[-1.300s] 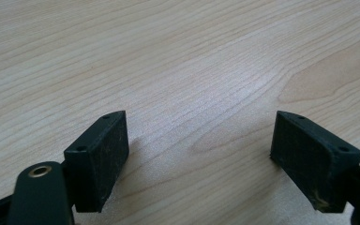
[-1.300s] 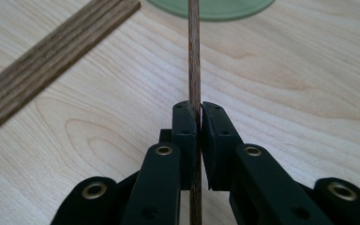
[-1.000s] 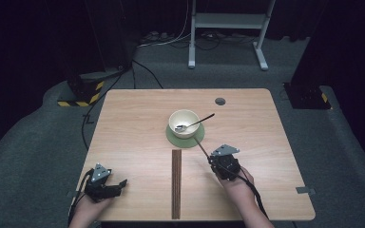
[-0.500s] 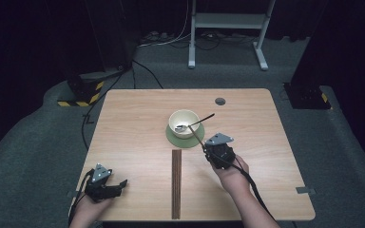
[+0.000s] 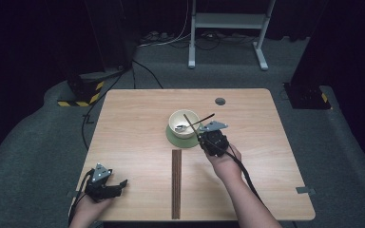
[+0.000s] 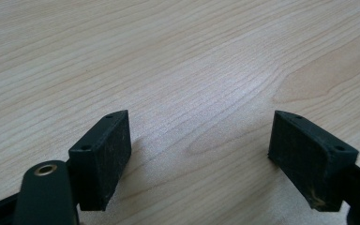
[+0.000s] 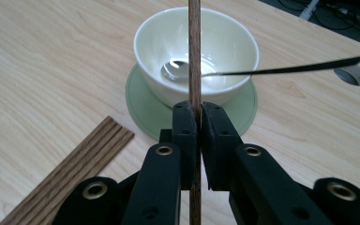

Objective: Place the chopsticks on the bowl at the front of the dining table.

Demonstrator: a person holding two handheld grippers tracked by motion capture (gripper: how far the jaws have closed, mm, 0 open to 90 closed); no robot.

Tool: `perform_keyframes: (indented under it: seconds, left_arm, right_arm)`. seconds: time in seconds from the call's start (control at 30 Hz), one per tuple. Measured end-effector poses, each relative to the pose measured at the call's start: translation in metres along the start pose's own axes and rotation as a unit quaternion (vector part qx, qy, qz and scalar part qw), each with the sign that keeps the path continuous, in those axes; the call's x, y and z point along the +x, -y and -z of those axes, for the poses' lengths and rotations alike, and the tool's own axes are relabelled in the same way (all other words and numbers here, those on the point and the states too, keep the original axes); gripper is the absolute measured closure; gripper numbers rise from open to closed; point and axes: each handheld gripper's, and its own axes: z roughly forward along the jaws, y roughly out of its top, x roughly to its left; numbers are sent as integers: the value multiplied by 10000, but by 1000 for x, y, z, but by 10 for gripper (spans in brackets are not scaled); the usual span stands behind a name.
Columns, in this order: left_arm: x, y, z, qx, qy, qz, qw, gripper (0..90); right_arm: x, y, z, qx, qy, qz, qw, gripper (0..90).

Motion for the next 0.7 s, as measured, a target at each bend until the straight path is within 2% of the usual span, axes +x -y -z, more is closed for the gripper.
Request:
perform_keyframes:
  seconds: [0.37,0.53,0.63,0.67,0.7]
  left_arm:
    - [0,0,0,7,-12,-12,10000,215]
    - [0,0,1,14,-9,-22,10000,217]
    - [0,0,1,15,-6,-24,10000,216]
    - [0,0,1,8,7,-29,10000,216]
    - [0,0,1,13,15,-36,10000,216]
  right_arm:
    - [-4,-24,-18,17,82,67,9999,846]
    - [-6,-33,-27,91,141,5,9999,846]
    - [-8,-38,-34,105,200,67,9997,846]
    - [-7,-40,-36,128,188,-4,9997,846]
    - [-8,-42,-38,74,208,14,9998,846]
